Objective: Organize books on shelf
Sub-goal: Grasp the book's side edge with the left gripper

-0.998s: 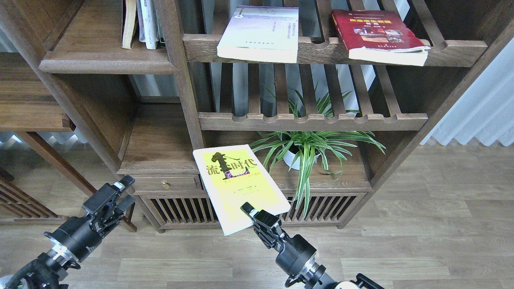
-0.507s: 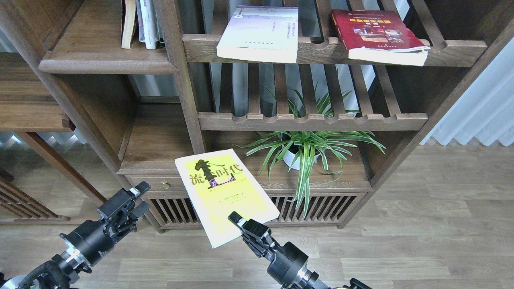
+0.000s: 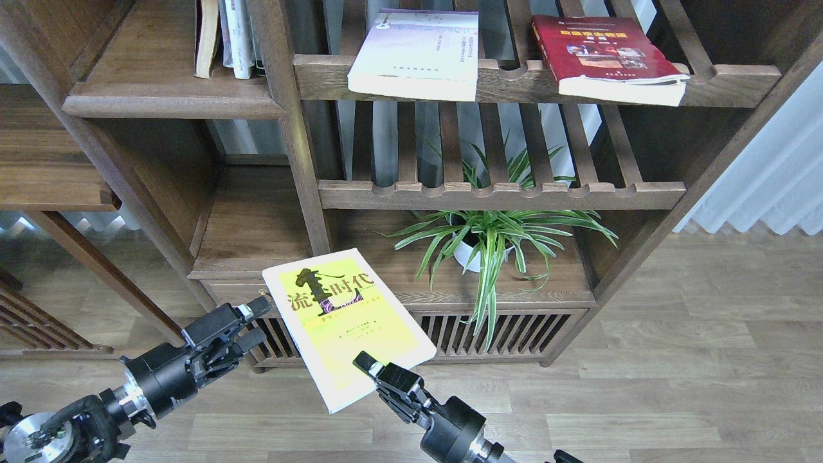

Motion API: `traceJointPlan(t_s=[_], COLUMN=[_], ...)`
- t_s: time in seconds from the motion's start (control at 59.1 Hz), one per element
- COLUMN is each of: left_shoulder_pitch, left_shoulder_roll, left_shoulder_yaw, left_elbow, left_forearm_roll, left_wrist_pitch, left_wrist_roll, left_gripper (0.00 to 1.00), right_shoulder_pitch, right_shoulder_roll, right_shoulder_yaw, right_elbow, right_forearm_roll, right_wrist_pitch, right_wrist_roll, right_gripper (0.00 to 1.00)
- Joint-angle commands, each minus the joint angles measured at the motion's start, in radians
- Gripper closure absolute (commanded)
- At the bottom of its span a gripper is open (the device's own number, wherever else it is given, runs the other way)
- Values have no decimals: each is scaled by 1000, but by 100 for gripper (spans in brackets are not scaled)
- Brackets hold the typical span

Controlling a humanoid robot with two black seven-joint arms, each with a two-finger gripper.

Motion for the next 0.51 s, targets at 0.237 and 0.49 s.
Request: traceJointPlan(t_s=[0.237,0.49], left_shoulder_pitch=[-23,-79], left_shoulder_roll=[-52,-116], left_shoulder_yaw=[17,23], left_elbow=[45,121], left_forearm_roll=[-40,-46], left_wrist_pitch=[0,0], left_wrist_roll=[0,0], left_gripper=[1,3], right_shoulder_pitch=[-2,-5], right_shoulder_roll=[0,0], right_shoulder_yaw=[0,0], right_elbow=[9,9], right_forearm_roll=[0,0], right_wrist_pitch=[0,0], right_wrist_roll=[-1,-1], right_gripper=[95,95])
